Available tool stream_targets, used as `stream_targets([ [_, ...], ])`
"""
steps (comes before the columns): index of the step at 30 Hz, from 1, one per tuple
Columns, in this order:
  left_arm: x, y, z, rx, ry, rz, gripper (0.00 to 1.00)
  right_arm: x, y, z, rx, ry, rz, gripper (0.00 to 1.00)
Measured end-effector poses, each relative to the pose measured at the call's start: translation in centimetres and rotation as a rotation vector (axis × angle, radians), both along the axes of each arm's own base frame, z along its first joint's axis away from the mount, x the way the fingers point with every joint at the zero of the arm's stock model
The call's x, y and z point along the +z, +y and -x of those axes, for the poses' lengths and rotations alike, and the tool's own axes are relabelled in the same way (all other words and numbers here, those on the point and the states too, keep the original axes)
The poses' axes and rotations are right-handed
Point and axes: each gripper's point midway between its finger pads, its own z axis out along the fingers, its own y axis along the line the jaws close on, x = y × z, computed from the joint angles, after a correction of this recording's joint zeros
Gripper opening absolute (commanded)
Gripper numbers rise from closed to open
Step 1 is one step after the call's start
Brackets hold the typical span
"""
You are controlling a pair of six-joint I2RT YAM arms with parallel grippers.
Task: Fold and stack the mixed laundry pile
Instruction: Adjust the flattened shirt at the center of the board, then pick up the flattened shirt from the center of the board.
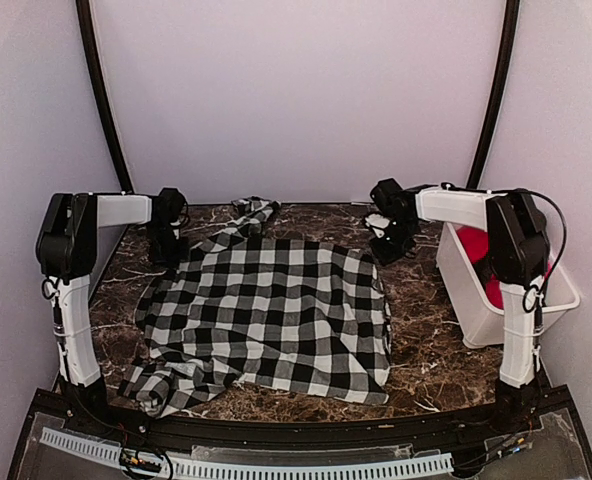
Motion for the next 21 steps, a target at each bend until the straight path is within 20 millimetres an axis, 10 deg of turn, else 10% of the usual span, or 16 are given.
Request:
stream_targets([
  [4, -0.1, 3.5, 2.8, 0.082, 0.037, -0.062, 0.0, 3.4, -1.1, 1.3, -0.027, -0.055, 0.015, 0.0],
  [7, -0.1, 5.2, 4.2, 0.123, 0.056, -0.098, 0.18, 5.6, -1.4, 1.1, -0.034, -0.104, 0.006, 0.01],
  [9, -0.1, 5.6, 4.8, 0.135, 0.06, -0.105, 0.38, 5.7, -1.0, 0.9, -0.028, -0.104, -0.012, 0.29],
  [16, 1.6, 4.2, 5.0, 0.125, 0.007, -0.015, 0.61, 5.2, 2.8, -0.8, 0.069, -0.087, -0.146, 0.48],
  [21, 6.7, 1.0, 0.7, 0.059, -0.17, 0.157, 0.66, 7.1, 6.3, -3.9, 0.172, -0.157, -0.252, 0.52],
])
